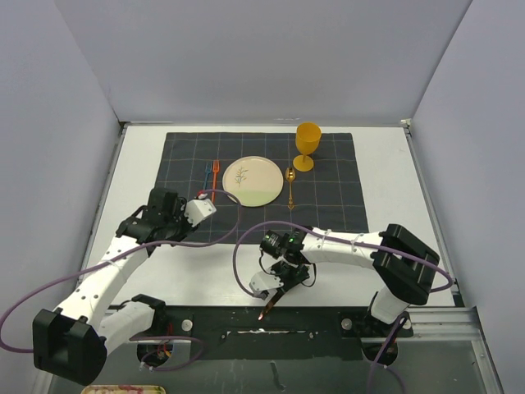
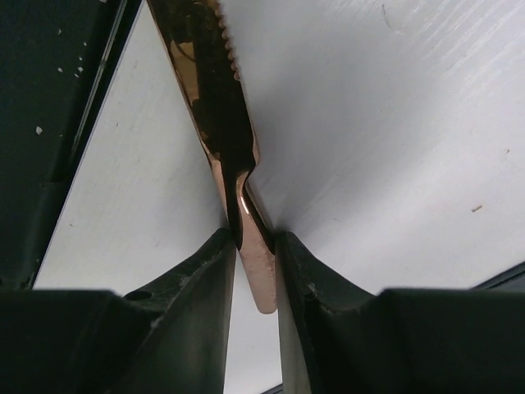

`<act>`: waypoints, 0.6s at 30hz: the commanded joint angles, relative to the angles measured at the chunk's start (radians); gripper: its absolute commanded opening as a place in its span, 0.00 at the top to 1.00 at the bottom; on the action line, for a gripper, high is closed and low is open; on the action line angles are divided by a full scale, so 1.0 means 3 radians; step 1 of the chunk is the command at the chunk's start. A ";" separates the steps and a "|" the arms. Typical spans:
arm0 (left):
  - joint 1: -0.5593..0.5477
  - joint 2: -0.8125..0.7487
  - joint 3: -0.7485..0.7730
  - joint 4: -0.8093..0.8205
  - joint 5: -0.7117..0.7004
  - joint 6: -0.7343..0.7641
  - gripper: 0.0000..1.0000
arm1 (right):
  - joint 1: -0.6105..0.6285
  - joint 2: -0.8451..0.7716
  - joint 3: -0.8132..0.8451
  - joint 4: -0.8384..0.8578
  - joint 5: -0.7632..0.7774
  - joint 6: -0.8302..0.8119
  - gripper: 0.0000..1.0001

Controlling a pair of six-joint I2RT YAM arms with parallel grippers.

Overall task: Set the dinner table for one person
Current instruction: Pick up the knife at the center of the board.

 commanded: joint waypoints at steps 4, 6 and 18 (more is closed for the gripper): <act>-0.0011 -0.0062 -0.0017 0.0229 0.0017 0.0065 0.62 | 0.0035 0.0159 -0.0141 0.0085 -0.0037 0.0231 0.84; -0.0013 -0.0045 -0.0022 0.0230 0.0022 0.0063 0.62 | 0.0036 0.0170 -0.0098 0.0075 -0.0050 0.0300 0.87; -0.0011 -0.0124 0.0031 0.0261 -0.0058 0.0038 0.62 | 0.0036 0.0273 0.0259 -0.0064 -0.0077 0.0712 0.98</act>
